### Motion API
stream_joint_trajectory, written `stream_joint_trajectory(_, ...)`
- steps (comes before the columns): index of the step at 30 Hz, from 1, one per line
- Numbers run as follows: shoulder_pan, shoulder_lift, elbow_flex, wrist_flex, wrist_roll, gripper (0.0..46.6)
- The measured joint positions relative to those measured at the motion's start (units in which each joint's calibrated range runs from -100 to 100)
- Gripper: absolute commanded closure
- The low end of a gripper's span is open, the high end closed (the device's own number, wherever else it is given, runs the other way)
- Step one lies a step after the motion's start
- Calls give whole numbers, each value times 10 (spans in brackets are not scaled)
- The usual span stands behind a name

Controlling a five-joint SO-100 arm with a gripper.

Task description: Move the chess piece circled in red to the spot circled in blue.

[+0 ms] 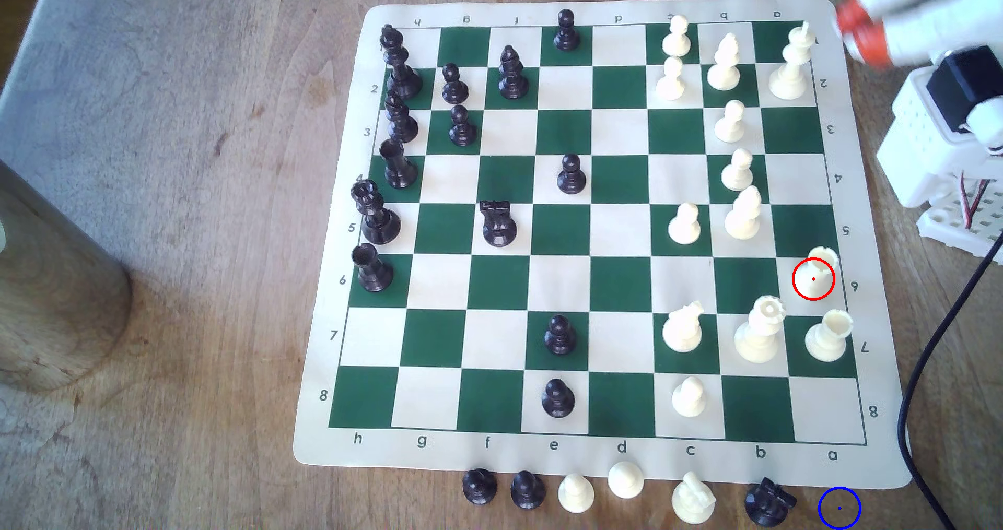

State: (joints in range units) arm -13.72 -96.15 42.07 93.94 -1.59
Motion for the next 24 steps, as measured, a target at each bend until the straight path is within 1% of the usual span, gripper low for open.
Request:
stream_joint_trajectory(3, -23, 0, 16, 43, -7, 368)
stream_joint_trajectory(6, -48, 0, 50, 46, -19, 356)
stream_joint_trajectory(7, -60, 0, 64, 46, -23, 345)
stream_joint_trajectory(8, -82, 0, 90, 46, -33, 342)
stream_joint_trajectory(9, -90, 0, 101, 46, -35, 332)
stream_joint_trajectory(12, -128, 8, 142, 46, -55, 294)
stream_joint_trajectory(13, -149, 14, 149, 46, -68, 291)
stream_joint_trajectory(15, -162, 18, 153, 45, -71, 285)
stream_joint_trajectory(19, -168, 77, 157, 22, -71, 283)
stream_joint_trajectory(20, -168, 92, 157, 10, -73, 288)
stream_joint_trajectory(21, -168, 125, 157, -15, -69, 291)
stream_joint_trajectory(23, -168, 149, 163, -33, -65, 319)
stream_joint_trajectory(24, -168, 163, 171, -49, -63, 320)
